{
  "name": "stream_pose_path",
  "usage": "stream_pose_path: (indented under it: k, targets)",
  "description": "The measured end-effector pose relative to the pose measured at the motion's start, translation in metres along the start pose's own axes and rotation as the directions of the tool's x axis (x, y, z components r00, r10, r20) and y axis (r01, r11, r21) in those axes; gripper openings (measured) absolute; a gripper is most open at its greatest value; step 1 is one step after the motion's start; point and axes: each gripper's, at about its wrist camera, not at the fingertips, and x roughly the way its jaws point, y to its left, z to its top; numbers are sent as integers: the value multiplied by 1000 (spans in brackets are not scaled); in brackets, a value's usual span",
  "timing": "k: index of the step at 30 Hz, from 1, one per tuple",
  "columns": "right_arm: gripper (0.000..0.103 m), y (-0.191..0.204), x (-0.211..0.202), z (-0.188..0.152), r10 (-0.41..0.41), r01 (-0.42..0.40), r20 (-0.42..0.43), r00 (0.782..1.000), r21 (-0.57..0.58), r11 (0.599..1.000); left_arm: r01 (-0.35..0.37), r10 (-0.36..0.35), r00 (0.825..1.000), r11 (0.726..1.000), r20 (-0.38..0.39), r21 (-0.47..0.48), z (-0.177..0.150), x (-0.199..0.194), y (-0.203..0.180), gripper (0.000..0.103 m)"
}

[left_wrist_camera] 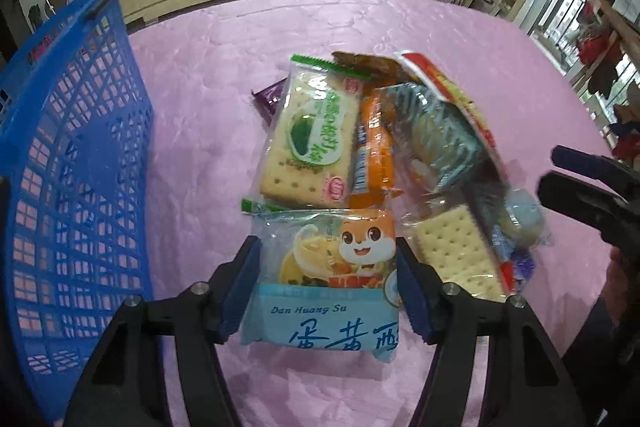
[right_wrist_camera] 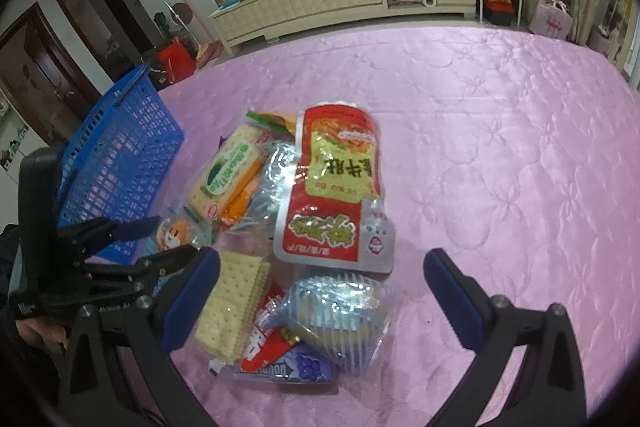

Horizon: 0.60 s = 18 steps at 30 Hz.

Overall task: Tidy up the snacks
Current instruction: 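Grasp the red noodle snack bag with the right tool while the left tool lifts its bag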

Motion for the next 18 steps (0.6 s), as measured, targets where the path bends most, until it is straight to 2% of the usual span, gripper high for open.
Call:
stream_pose_path:
  k: [9,13,18]
  targets:
    - [99,-3,8,30,7,-7,-29,1000,6,1000,-33,29,992,999,121,36,15,-26,-14,62]
    - [98,-10,22,40,41,-39,-60,997,34,999,-33,28,989,999,146,26,29,-26,-19,62]
    - [92,-19,40,45,75,-69,-98,992,71,995,-30,25,989,999,149,30,41,-21,-30,62]
